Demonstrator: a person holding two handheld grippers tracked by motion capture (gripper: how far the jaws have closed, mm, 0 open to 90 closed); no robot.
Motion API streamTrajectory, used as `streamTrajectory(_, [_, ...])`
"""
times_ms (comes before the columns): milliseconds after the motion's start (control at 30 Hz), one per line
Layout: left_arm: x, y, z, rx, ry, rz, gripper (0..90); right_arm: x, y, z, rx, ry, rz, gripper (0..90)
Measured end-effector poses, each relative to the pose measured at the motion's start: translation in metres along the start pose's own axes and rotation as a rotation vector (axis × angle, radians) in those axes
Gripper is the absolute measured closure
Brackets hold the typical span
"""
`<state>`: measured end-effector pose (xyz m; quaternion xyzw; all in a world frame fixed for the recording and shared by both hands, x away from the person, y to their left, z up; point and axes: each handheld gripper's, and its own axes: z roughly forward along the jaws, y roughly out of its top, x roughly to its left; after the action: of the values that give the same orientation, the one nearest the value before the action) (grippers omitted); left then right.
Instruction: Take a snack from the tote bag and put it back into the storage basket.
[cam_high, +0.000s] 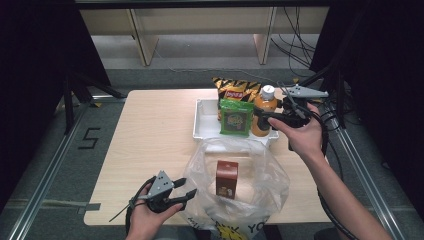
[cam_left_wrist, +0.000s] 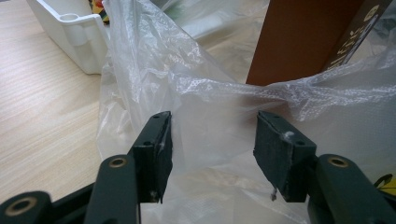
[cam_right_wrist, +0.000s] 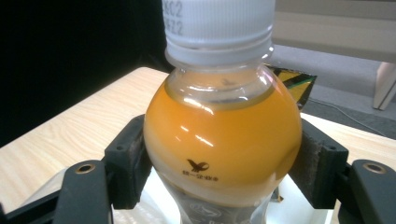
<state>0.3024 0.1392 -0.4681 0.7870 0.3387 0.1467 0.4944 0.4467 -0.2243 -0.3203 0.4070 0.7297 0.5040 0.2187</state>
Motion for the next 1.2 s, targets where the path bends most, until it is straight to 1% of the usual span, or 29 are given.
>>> streamTrajectory(33, [0.000, 0.000, 0.000, 0.000, 0.000, 0.000, 46.3, -0.001, -0.001, 0.001, -0.001, -0.012, -0.010, 31.1])
streamTrajectory(67, [0.000, 0.000, 0.000, -0.001, 0.000, 0.000, 46.3, -0.001, 0.000, 0.003, 0.001, -0.011, 0.010, 31.1])
streamTrajectory(100, [0.000, 0.000, 0.000, 0.000, 0.000, 0.001, 46.3, -0.004, -0.001, 0.005, -0.005, -0.004, -0.013, 31.1])
streamTrajectory(133, [0.000, 0.000, 0.000, 0.001, 0.003, 0.001, 46.3, -0.006, -0.001, 0.005, 0.007, -0.014, -0.032, 31.1])
streamTrajectory(167, [0.000, 0.000, 0.000, 0.003, 0.008, 0.003, 46.3, -0.004, -0.001, 0.007, 0.011, -0.010, 0.017, 31.1])
streamTrajectory(233, [0.000, 0.000, 0.000, 0.005, 0.008, 0.005, 46.3, -0.007, 0.000, 0.011, 0.005, -0.017, 0.003, 31.1])
streamTrajectory(267, [0.000, 0.000, 0.000, 0.005, 0.007, 0.005, 46.3, -0.005, 0.000, 0.012, 0.014, -0.023, 0.031, 31.1])
streamTrajectory(300, [0.000, 0.000, 0.000, 0.003, 0.003, 0.005, 46.3, -0.006, -0.001, 0.014, 0.016, -0.032, 0.031, 31.1])
streamTrajectory(333, [0.000, 0.000, 0.000, 0.003, -0.003, 0.002, 46.3, -0.009, -0.001, 0.016, 0.016, -0.031, -0.001, 31.1])
streamTrajectory(367, [0.000, 0.000, 0.000, 0.001, -0.002, 0.002, 46.3, -0.010, -0.002, 0.017, 0.024, -0.030, -0.006, 31.1])
streamTrajectory(433, [0.000, 0.000, 0.000, 0.004, 0.007, 0.005, 46.3, -0.011, -0.003, 0.021, 0.020, -0.044, 0.013, 31.1])
streamTrajectory(467, [0.000, 0.000, 0.000, 0.003, 0.006, 0.005, 46.3, -0.013, -0.003, 0.022, 0.025, -0.040, 0.002, 31.1])
streamTrajectory(533, [0.000, 0.000, 0.000, 0.004, 0.006, 0.005, 46.3, -0.014, -0.004, 0.025, 0.028, -0.058, 0.008, 31.1])
streamTrajectory(567, [0.000, 0.000, 0.000, 0.002, 0.002, 0.005, 46.3, -0.015, -0.005, 0.027, 0.024, -0.046, 0.021, 31.1])
streamTrajectory(600, [0.000, 0.000, 0.000, 0.001, -0.002, 0.002, 46.3, -0.017, -0.006, 0.027, 0.042, -0.046, 0.007, 31.1])
streamTrajectory(667, [0.000, 0.000, 0.000, 0.001, -0.002, 0.001, 46.3, -0.017, -0.008, 0.031, 0.035, -0.057, 0.024, 31.1])
streamTrajectory(700, [0.000, 0.000, 0.000, 0.000, -0.002, 0.001, 46.3, -0.019, -0.009, 0.032, 0.046, -0.052, 0.006, 31.1])
streamTrajectory(733, [0.000, 0.000, 0.000, 0.001, -0.002, 0.002, 46.3, -0.018, -0.008, 0.033, 0.048, -0.068, 0.031, 31.1])
streamTrajectory(767, [0.000, 0.000, 0.000, 0.003, -0.002, 0.004, 46.3, -0.019, -0.010, 0.035, 0.041, -0.064, 0.027, 31.1])
streamTrajectory(833, [0.000, 0.000, 0.000, 0.006, 0.006, 0.006, 46.3, -0.022, -0.012, 0.037, 0.056, -0.053, -0.004, 31.1])
streamTrajectory(867, [0.000, 0.000, 0.000, 0.005, 0.006, 0.006, 46.3, -0.019, -0.012, 0.038, 0.064, -0.065, 0.042, 31.1])
streamTrajectory(933, [0.000, 0.000, 0.000, 0.005, 0.006, 0.004, 46.3, -0.021, -0.014, 0.040, 0.068, -0.063, 0.028, 31.1])
streamTrajectory(967, [0.000, 0.000, 0.000, 0.005, 0.007, 0.001, 46.3, -0.021, -0.015, 0.043, 0.057, -0.072, 0.036, 31.1])
streamTrajectory(1000, [-0.001, -0.001, 0.000, 0.005, 0.008, -0.006, 46.3, -0.020, -0.015, 0.044, 0.073, -0.067, 0.055, 31.1])
streamTrajectory(1033, [-0.001, -0.001, 0.000, 0.004, 0.008, -0.016, 46.3, -0.022, -0.017, 0.044, 0.082, -0.063, 0.029, 31.1])
streamTrajectory(1100, [0.000, -0.001, 0.000, 0.002, 0.001, -0.017, 46.3, -0.022, -0.018, 0.048, 0.073, -0.076, 0.049, 31.1])
streamTrajectory(1133, [0.000, -0.001, 0.000, 0.002, 0.001, -0.017, 46.3, -0.023, -0.019, 0.048, 0.086, -0.073, 0.040, 31.1])
streamTrajectory(1167, [-0.001, -0.001, 0.000, 0.002, 0.003, -0.025, 46.3, -0.023, -0.019, 0.049, 0.084, -0.078, 0.055, 31.1])
streamTrajectory(1200, [-0.001, -0.001, 0.000, 0.004, 0.006, -0.025, 46.3, -0.024, -0.019, 0.050, 0.089, -0.080, 0.048, 31.1])
